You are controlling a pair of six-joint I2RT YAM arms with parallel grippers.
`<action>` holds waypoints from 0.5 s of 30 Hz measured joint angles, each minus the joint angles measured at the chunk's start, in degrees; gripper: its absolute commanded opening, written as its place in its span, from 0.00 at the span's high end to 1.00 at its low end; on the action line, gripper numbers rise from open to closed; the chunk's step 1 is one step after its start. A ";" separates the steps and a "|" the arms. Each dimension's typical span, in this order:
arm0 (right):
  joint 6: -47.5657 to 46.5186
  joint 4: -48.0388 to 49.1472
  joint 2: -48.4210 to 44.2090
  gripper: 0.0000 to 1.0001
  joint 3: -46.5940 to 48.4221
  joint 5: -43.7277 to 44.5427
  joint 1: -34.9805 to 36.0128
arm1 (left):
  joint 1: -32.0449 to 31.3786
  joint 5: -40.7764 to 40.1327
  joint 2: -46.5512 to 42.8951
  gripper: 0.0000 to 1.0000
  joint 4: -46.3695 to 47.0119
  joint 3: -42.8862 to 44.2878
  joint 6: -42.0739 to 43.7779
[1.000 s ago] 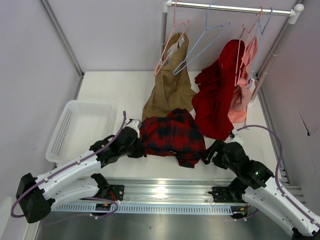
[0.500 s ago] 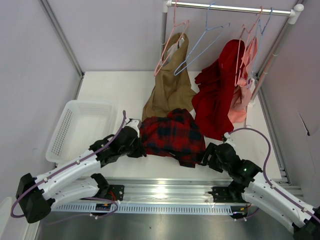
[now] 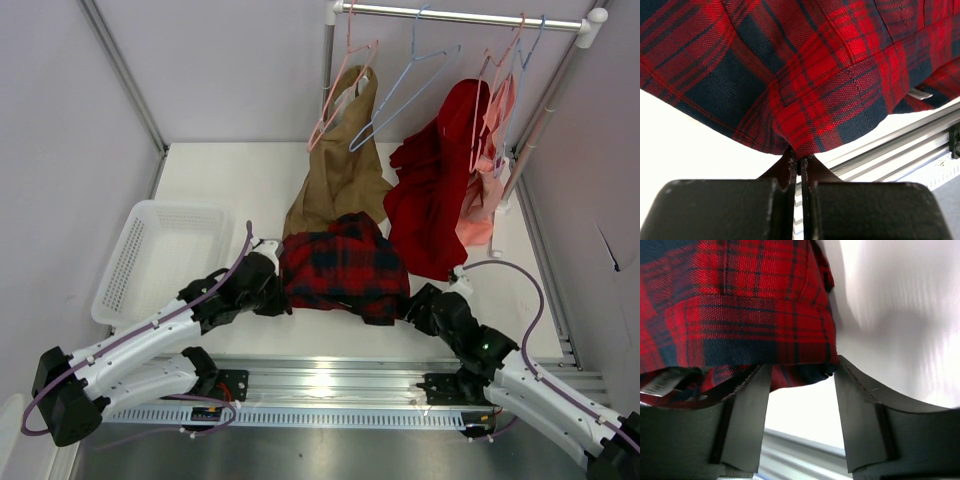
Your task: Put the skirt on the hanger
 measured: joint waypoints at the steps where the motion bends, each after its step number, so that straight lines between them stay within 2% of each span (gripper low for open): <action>1: -0.46 0.24 -0.81 0.47 0.02 1.18 0.00 | 0.00 0.07 0.00 1.00 -0.07 0.02 0.02; 2: -0.94 0.33 -1.64 0.47 0.02 2.36 0.00 | 0.00 0.15 0.00 1.00 -0.11 0.02 0.07; 3: -1.55 0.37 -2.56 0.39 0.07 3.63 0.00 | 0.00 0.24 0.00 1.00 -0.15 0.02 0.26; 6: -3.39 0.74 -3.89 0.31 0.66 6.54 -0.24 | 0.00 0.35 0.00 1.00 -0.52 0.13 0.46; 15: -4.68 7.39 1.92 0.23 -1.77 6.16 -2.25 | 0.00 0.52 0.00 1.00 -1.68 0.85 0.90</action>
